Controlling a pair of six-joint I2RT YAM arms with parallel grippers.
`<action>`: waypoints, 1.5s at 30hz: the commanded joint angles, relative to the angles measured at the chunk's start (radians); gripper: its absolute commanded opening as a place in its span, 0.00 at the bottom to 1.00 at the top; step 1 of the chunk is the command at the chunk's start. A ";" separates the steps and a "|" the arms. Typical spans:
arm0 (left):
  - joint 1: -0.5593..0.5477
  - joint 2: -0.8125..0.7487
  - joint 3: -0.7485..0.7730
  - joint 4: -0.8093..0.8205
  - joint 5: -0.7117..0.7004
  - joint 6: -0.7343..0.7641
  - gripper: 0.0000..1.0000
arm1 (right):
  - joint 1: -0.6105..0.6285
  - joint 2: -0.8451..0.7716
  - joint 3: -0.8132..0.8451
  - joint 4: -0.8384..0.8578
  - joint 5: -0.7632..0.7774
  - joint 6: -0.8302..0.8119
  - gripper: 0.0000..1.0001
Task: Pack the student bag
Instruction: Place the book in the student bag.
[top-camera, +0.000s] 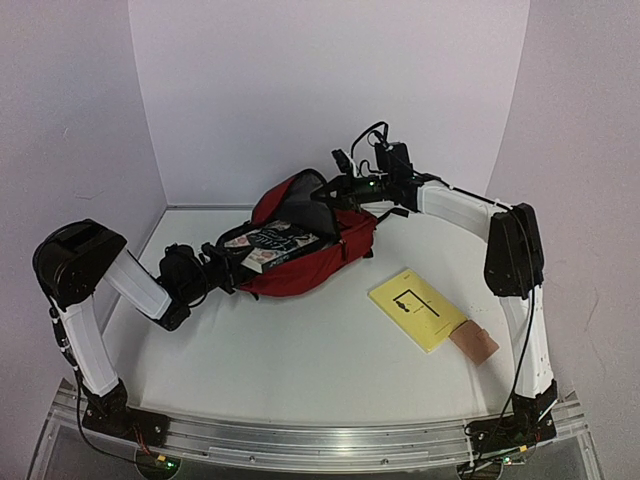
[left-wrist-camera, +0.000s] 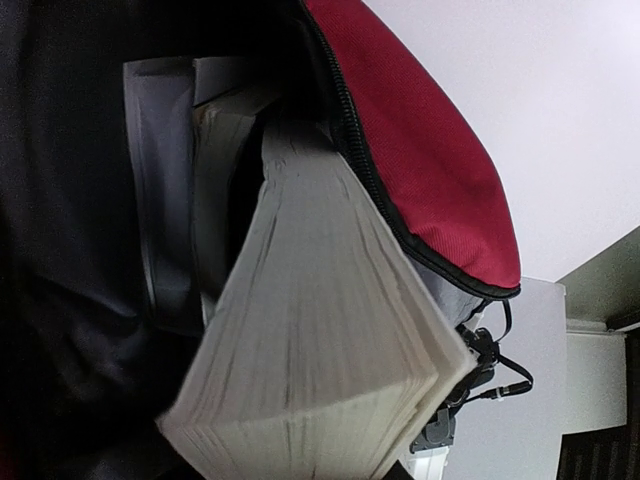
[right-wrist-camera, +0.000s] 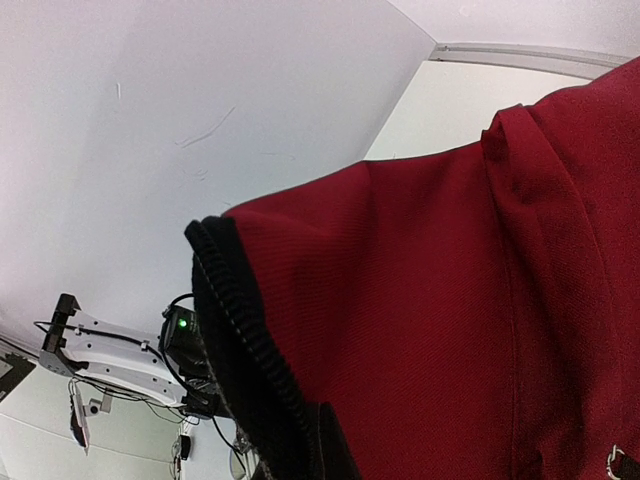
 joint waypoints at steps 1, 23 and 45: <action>-0.019 -0.025 0.124 0.050 0.027 0.043 0.00 | 0.009 -0.085 0.008 0.079 -0.050 0.015 0.00; -0.089 0.002 0.348 -0.483 -0.036 0.253 0.41 | 0.014 -0.069 -0.038 0.179 -0.038 0.126 0.00; -0.131 -0.118 0.327 -0.779 -0.130 0.327 0.10 | 0.005 -0.058 -0.057 0.185 0.004 0.173 0.00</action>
